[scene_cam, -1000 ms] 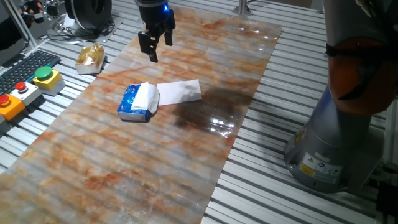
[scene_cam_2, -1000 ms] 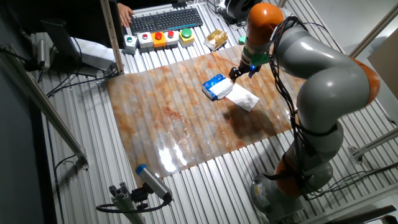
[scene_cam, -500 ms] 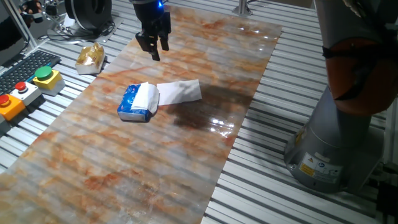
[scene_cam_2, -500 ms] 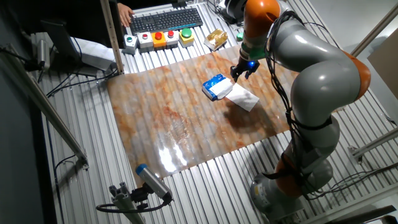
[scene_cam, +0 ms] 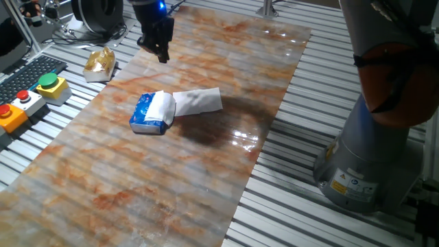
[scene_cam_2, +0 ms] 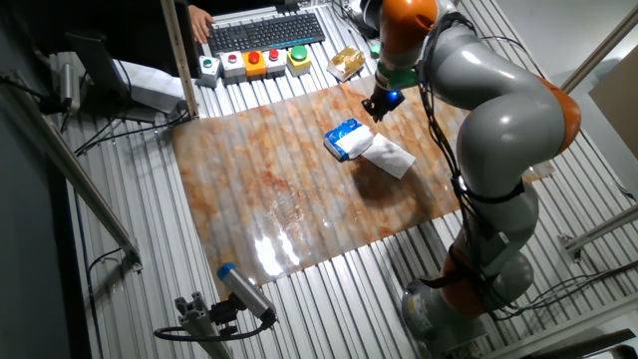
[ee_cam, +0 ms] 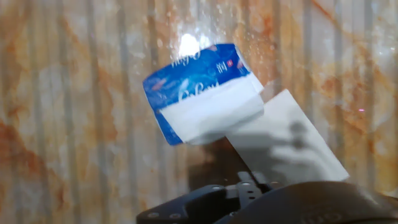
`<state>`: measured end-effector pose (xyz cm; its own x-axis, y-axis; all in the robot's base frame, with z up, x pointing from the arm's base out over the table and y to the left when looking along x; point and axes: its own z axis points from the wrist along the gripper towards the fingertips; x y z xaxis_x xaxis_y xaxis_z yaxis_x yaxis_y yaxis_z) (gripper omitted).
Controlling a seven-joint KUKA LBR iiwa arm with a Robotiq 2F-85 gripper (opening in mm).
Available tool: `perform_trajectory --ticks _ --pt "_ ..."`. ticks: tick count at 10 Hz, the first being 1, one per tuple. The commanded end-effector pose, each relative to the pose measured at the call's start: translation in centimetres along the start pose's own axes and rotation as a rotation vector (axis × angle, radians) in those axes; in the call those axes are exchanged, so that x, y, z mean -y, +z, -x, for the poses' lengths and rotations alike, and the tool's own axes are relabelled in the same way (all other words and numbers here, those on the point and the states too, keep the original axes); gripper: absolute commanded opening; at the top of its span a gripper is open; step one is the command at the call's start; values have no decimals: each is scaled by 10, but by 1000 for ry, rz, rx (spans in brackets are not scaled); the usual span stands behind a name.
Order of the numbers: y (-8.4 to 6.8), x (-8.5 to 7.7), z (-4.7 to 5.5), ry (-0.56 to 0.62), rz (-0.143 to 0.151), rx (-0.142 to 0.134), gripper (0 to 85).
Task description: Pull out a napkin
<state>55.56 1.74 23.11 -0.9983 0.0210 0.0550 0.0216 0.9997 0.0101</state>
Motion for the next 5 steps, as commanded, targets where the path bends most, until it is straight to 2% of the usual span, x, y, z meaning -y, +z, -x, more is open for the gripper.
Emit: perform_trajectory --ticks 1,2,3,5 --pt "11 -1 2 8 6 3 0" --pt "15 -2 3 9 0 -8 0" --pt "18 -3 2 1 -27 -16 0" --pt "20 -9 4 26 -22 -28 0"
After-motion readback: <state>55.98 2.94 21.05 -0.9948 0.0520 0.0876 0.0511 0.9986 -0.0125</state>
